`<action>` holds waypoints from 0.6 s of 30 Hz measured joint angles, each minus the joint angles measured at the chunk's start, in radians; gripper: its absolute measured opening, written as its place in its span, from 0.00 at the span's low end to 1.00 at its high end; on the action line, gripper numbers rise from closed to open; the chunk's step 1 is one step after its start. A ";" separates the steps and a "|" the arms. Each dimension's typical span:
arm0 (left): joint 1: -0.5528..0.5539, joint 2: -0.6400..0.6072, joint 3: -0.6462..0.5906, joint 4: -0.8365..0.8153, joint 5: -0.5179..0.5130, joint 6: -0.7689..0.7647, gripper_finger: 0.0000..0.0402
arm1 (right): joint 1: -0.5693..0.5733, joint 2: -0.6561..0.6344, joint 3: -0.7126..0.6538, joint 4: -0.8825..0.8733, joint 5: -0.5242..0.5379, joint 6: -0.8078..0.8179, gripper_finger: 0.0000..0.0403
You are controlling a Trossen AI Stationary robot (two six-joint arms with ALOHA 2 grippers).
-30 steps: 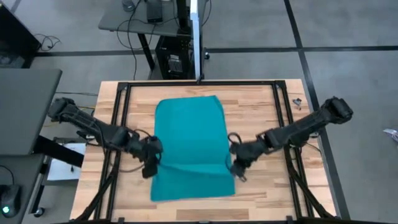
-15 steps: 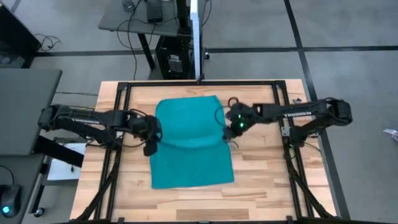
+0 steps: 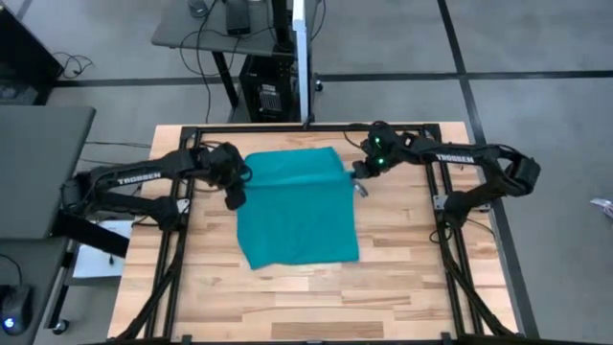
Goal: Roll towel
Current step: Fold the blue towel
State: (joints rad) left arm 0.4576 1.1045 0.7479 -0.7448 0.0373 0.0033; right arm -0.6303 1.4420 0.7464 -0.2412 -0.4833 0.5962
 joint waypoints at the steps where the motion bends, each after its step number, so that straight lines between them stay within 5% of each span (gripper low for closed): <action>1: 0.018 0.015 0.000 -0.001 0.004 0.012 0.00 | -0.009 0.028 0.000 0.024 -0.011 -0.014 0.00; 7: 0.097 0.075 0.001 0.015 0.010 0.053 0.00 | -0.059 0.164 0.012 0.169 -0.023 -0.029 0.00; 18: 0.261 0.087 0.035 0.128 0.017 0.182 0.00 | -0.149 0.293 0.146 0.172 -0.023 -0.044 0.00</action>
State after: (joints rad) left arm 0.7187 1.1912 0.7830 -0.6169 0.0547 0.1852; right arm -0.7795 1.7346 0.8920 -0.0692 -0.5060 0.5522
